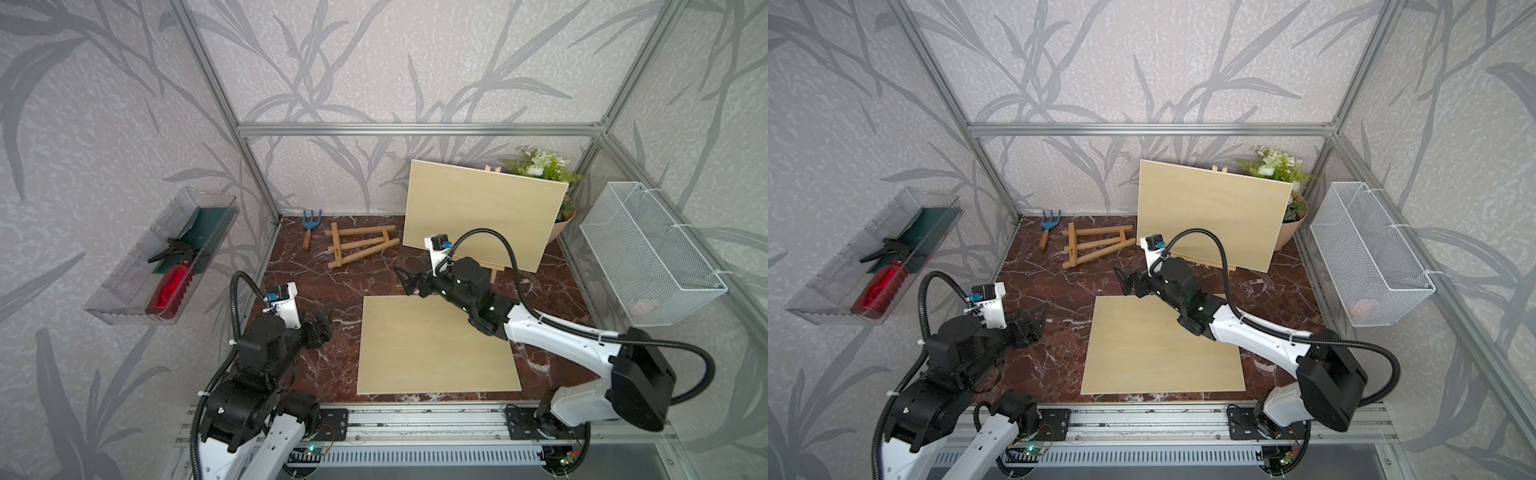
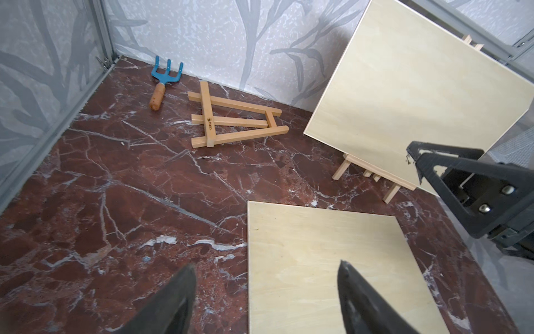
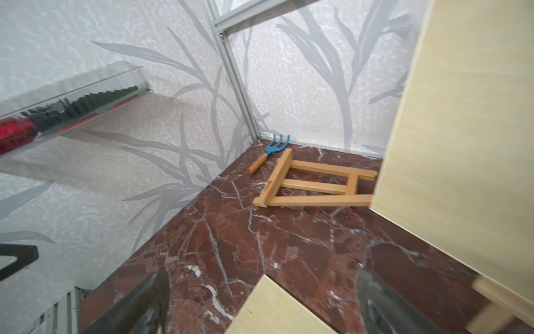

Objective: Disassemble the easel
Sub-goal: Pick up the drawing board from the easel.

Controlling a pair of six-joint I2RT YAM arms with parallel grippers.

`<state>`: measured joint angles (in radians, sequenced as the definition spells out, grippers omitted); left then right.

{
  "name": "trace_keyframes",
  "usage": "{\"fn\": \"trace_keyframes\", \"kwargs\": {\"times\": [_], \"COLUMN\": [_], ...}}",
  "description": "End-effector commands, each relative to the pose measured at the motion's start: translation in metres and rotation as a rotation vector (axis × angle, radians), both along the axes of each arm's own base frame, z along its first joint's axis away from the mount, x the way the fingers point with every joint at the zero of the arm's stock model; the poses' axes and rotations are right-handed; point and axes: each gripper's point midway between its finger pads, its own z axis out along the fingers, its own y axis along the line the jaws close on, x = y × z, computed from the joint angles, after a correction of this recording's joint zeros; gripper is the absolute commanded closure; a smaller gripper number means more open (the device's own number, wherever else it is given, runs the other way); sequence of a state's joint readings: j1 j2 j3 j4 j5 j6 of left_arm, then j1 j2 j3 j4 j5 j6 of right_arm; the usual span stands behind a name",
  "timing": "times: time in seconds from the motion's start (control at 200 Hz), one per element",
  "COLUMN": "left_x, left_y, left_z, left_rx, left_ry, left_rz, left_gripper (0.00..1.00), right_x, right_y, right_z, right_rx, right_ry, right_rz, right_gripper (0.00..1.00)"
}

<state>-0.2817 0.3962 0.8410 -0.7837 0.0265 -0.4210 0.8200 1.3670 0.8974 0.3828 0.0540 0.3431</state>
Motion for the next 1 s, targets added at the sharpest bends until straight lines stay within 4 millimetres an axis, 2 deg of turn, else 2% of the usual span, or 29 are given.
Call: {"fn": "trace_keyframes", "kwargs": {"times": [0.0,0.055,0.09,0.185,0.295,0.355,0.45,0.495,0.525,0.63,0.705,0.82,0.92,0.995], "left_x": [0.003,0.005,0.005,0.005,0.005,0.008,0.017,0.021,0.028,0.052,0.071,0.099,0.127,0.153], "left_y": [-0.004,-0.002,0.001,0.005,0.005,-0.003,-0.030,-0.042,-0.050,-0.076,-0.095,-0.127,-0.159,-0.174], "left_z": [-0.003,-0.004,-0.004,-0.004,-0.007,-0.012,-0.023,-0.023,-0.030,-0.027,-0.010,0.016,0.045,0.068], "left_rx": [0.010,0.015,0.017,0.020,0.016,-0.025,-0.163,-0.237,-0.277,-0.439,-0.487,-0.461,-0.451,-0.453], "left_ry": [0.002,0.006,0.006,-0.003,0.005,0.022,0.054,0.046,0.068,0.044,0.003,-0.036,-0.083,-0.129], "left_rz": [-0.021,-0.005,0.008,0.029,0.038,0.012,-0.077,-0.111,-0.130,-0.182,-0.218,-0.270,-0.326,-0.341], "left_gripper": [0.14,0.07,0.01,0.01,0.01,0.01,0.03,0.04,0.05,0.05,0.04,0.02,0.01,0.01], "right_x": [-0.007,-0.008,-0.011,-0.017,-0.018,-0.016,-0.015,-0.015,-0.016,-0.016,-0.015,-0.011,-0.002,0.006], "right_y": [-0.044,-0.074,-0.086,-0.112,-0.140,-0.160,-0.185,-0.194,-0.199,-0.220,-0.236,-0.258,-0.270,-0.281], "right_z": [-0.013,-0.026,-0.033,-0.053,-0.064,-0.069,-0.073,-0.071,-0.071,-0.059,-0.049,-0.029,-0.008,0.012], "right_rx": [-0.047,-0.039,-0.034,-0.078,-0.099,-0.088,-0.058,-0.040,-0.028,0.022,0.047,0.022,0.013,0.017], "right_ry": [0.003,0.021,0.021,0.052,0.092,0.122,0.149,0.161,0.170,0.165,0.150,0.132,0.129,0.097], "right_rz": [-0.100,-0.220,-0.253,-0.316,-0.391,-0.449,-0.483,-0.480,-0.479,-0.499,-0.549,-0.644,-0.686,-0.730], "right_gripper": [0.01,0.01,0.01,0.01,0.01,0.01,0.01,0.01,0.01,0.01,0.01,0.01,0.01,0.01]}}
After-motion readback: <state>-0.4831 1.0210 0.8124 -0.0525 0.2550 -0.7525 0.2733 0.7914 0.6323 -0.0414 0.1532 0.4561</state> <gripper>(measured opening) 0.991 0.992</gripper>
